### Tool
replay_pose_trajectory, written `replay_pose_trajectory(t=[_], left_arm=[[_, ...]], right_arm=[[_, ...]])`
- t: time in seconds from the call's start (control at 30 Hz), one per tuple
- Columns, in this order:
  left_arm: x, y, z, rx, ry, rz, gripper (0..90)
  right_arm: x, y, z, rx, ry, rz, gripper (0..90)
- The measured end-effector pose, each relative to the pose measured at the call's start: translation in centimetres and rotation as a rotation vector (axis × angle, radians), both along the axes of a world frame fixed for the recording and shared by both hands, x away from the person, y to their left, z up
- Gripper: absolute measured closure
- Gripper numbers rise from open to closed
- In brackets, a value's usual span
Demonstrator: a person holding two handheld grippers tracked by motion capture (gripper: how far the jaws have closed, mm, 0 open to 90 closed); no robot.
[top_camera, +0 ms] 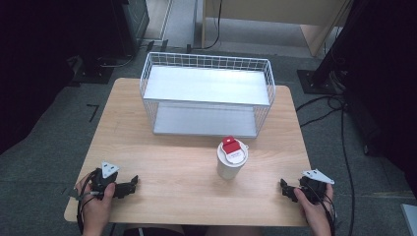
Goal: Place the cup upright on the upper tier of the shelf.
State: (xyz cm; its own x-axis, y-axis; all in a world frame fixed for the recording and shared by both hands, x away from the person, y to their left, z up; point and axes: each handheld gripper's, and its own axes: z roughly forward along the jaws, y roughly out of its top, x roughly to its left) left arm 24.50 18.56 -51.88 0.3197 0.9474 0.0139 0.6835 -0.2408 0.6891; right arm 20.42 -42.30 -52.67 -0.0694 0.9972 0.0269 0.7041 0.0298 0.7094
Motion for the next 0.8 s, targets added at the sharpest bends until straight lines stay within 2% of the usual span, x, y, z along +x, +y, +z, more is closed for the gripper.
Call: replay_pose_trajectory(t=[0.27,0.43,0.8], left_arm=[[0.0,0.0,0.0,0.0,0.0,0.0,2.8],[0.0,0.0,0.0,0.0,0.0,0.0,2.8],[0.0,0.0,0.0,0.0,0.0,0.0,2.8]], right_arm=[[0.0,0.3,0.0,-0.006,-0.001,-0.019,0.0],[0.1,1.3,0.2,-0.028,-0.018,0.009,0.0],[0.3,4.7,1.5,0.005,-0.061,0.073,0.0]])
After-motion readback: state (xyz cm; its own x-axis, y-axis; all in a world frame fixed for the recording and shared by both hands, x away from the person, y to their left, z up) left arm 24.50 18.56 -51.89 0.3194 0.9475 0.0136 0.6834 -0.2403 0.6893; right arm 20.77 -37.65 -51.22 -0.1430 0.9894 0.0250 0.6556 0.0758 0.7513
